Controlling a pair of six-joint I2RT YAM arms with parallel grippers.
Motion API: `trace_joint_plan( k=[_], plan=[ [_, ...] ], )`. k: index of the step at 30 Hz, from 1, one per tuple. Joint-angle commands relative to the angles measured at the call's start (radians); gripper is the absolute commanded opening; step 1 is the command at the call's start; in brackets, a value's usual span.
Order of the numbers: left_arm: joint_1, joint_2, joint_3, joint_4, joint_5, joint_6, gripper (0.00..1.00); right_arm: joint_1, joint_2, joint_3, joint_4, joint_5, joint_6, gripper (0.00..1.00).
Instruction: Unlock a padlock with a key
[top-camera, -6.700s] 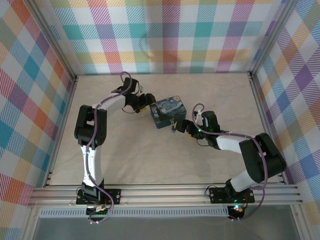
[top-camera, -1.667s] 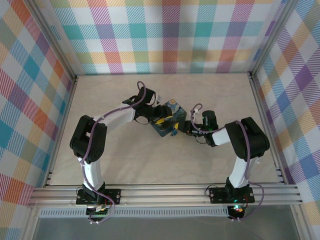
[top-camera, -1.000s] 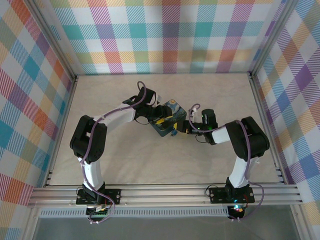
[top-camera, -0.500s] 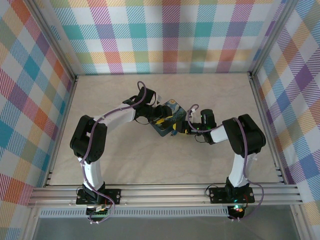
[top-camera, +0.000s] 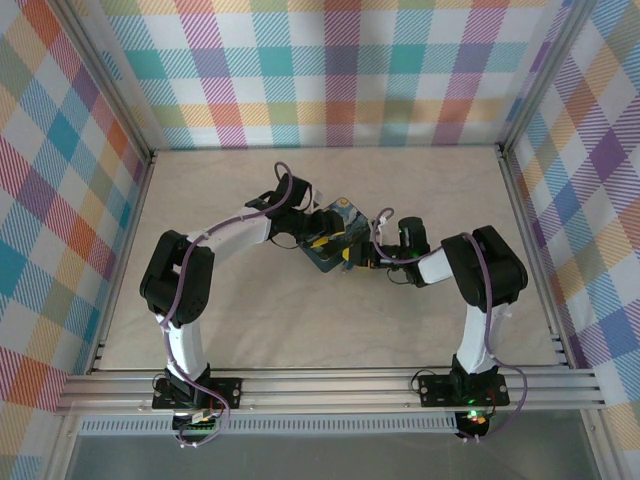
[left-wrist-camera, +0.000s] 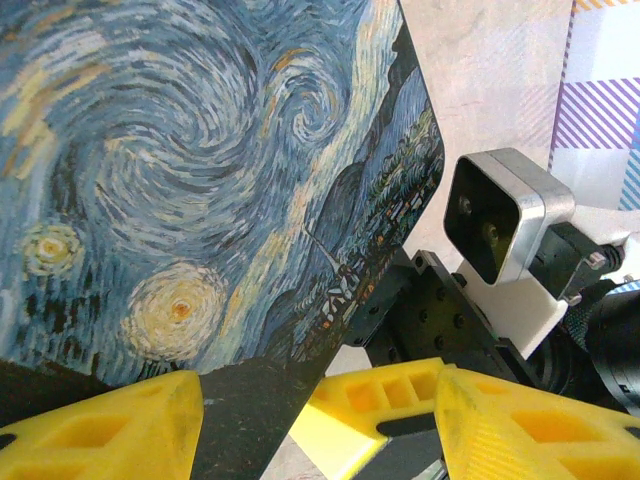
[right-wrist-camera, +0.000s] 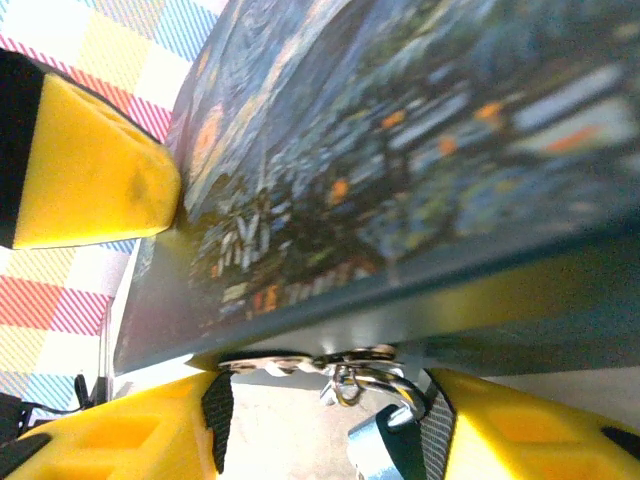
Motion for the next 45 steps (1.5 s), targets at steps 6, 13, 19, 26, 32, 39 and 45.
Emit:
trace_joint_plan(
  k=[6,13,19,26,32,39,45],
  plan=[
    [-0.009,0.02,0.002,-0.004,-0.012,-0.003,0.63,0.013,0.01,-0.013,0.097,-0.031,-0.008,0.47],
    [-0.01,0.02,0.008,-0.008,-0.012,-0.001,0.63,0.013,-0.006,-0.019,0.051,-0.021,-0.04,0.39],
    [-0.009,0.02,0.005,-0.007,-0.013,-0.001,0.63,0.012,-0.009,-0.031,0.044,-0.014,-0.05,0.31],
    [-0.009,0.019,0.004,-0.008,-0.013,-0.001,0.63,0.012,-0.014,-0.036,0.038,-0.005,-0.055,0.23],
    [-0.009,0.014,0.002,-0.007,-0.014,-0.001,0.63,0.011,-0.021,-0.042,0.035,-0.001,-0.061,0.19],
    [-0.01,0.014,-0.001,-0.007,-0.015,-0.001,0.63,0.01,-0.035,-0.051,0.003,0.01,-0.077,0.18],
    [-0.008,0.017,0.002,-0.006,-0.016,-0.001,0.63,-0.002,-0.062,-0.074,0.001,0.01,-0.077,0.23]
  ],
)
